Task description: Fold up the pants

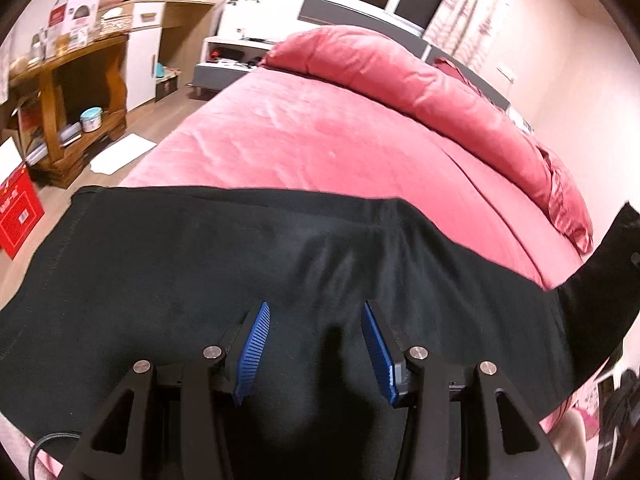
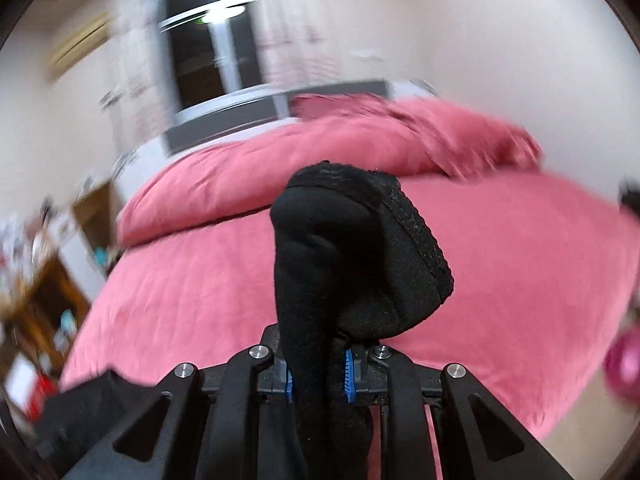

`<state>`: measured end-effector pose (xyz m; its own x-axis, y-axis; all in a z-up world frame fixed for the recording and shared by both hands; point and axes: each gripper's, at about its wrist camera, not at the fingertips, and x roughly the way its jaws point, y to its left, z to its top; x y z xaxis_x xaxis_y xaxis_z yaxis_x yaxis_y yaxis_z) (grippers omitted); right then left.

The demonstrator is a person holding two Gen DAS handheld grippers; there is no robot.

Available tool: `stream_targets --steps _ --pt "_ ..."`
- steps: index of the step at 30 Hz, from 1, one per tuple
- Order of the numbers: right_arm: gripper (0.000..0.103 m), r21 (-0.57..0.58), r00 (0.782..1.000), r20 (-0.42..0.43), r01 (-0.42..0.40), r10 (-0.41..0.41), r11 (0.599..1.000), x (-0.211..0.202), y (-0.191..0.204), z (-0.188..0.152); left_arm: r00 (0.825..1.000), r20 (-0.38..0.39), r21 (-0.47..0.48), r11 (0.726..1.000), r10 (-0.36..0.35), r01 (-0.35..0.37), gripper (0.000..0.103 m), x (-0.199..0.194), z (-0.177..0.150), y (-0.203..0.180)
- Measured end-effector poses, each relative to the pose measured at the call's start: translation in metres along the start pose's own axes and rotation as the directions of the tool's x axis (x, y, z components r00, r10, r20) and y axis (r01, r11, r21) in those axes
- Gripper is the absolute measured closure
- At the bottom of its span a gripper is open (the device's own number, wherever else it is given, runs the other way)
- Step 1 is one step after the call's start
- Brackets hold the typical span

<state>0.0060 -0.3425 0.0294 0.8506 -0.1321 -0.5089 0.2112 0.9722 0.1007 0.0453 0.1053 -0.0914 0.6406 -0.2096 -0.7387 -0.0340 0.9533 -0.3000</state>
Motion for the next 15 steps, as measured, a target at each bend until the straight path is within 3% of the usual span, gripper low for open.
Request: stream_targets --steps 4,7,12,15 --pt "0.085 -0.242 0.996 -0.015 -0.092 0.091 0.966 0.005 0.081 -0.023 1.000 -0.001 -0.022 1.000 -0.010 0.010 0.055 -0.002 0.003 0.003" --pt "0.085 -0.425 0.988 -0.068 -0.151 0.135 0.892 0.019 0.137 -0.060 1.000 -0.008 -0.017 1.000 -0.012 0.012 0.055 0.000 0.003 0.000" --pt "0.083 -0.574 0.982 -0.132 -0.184 0.132 0.797 0.048 0.181 -0.110 1.000 -0.013 -0.002 1.000 -0.024 0.024 0.055 0.002 0.003 -0.007" --pt "0.077 -0.602 0.963 -0.247 -0.240 0.108 0.761 0.070 0.193 -0.137 0.999 -0.022 0.009 0.999 -0.037 0.037 0.055 0.004 0.001 -0.011"
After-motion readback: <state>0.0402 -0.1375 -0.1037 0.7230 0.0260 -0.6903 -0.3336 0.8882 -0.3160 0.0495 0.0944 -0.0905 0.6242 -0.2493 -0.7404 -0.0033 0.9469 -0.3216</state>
